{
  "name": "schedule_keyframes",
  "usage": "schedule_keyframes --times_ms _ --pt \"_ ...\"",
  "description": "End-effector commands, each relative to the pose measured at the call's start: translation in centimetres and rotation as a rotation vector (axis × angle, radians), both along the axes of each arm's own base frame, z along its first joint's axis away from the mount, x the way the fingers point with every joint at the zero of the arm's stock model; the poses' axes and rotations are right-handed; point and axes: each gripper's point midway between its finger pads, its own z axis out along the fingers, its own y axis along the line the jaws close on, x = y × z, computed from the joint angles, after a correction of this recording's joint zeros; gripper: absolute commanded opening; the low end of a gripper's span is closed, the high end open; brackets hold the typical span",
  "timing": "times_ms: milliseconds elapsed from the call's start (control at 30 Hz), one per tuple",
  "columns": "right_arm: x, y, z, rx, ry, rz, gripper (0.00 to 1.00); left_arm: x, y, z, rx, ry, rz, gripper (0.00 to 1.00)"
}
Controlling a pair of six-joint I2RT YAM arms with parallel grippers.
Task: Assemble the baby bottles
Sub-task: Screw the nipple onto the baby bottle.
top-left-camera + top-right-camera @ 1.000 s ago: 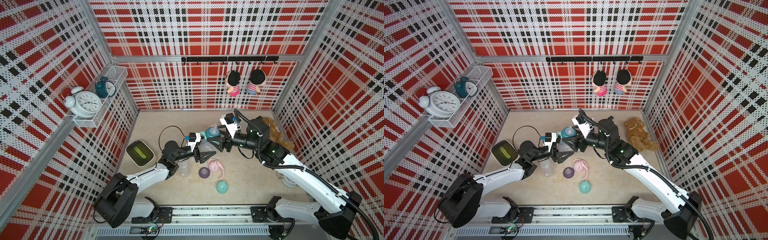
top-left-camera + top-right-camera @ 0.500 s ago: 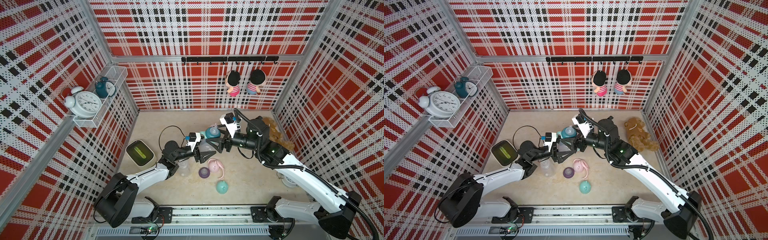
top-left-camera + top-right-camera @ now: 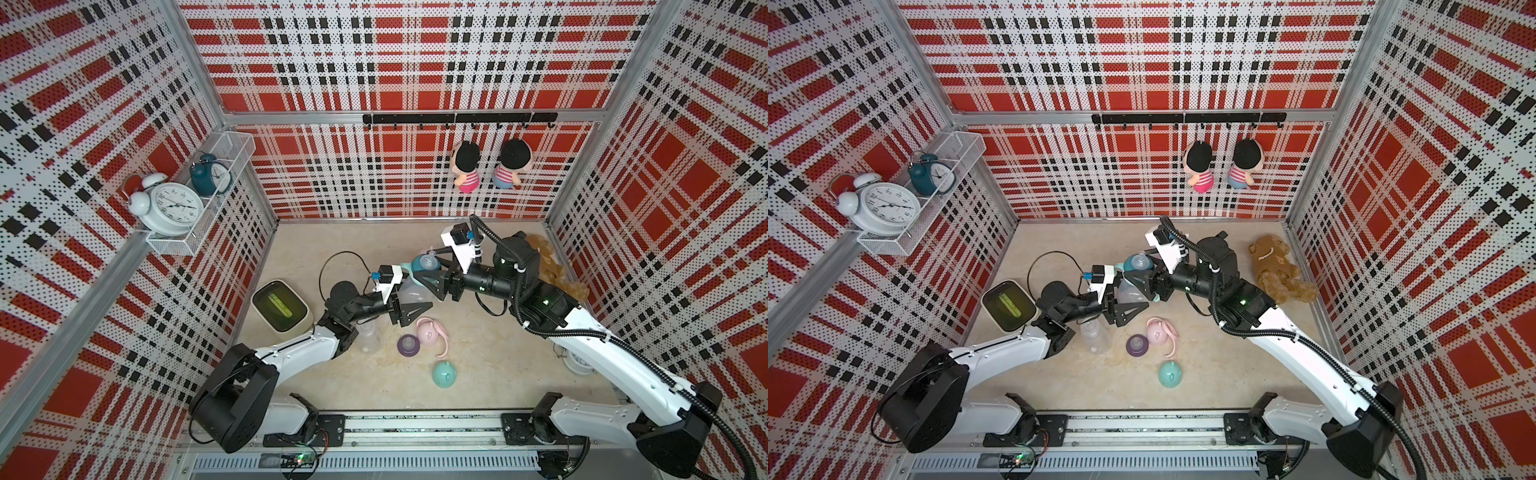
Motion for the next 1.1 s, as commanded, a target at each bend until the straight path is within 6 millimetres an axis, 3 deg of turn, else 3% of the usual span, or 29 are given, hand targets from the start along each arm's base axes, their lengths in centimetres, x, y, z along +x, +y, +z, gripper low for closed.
schedule_keyframes --times_ms 0,200,400,733,967,1067 --pt "0.4 -0.1 1.0 0.014 -0.029 -0.011 0.71 0.2 0.2 2.1 -0.039 -0.054 0.013 0.00" --pt "0.8 -0.3 0.9 0.015 -0.014 -0.036 0.59 1.1 0.4 2.4 -0.044 -0.046 0.071 0.00" --pt "1.7 -0.8 0.4 0.013 0.049 -0.113 0.50 3.6 2.0 2.7 -0.060 -0.043 0.279 0.00" --pt "2.5 0.5 0.2 0.079 0.227 -0.329 0.47 5.8 2.8 3.4 -0.052 -0.051 0.579 0.00" --pt "3.1 0.8 -0.2 0.035 0.293 -0.628 0.48 6.2 2.7 2.7 -0.018 -0.037 0.662 0.00" --pt "3.2 1.2 -0.4 0.041 0.302 -0.636 0.56 6.3 2.6 2.6 -0.013 -0.032 0.668 0.00"
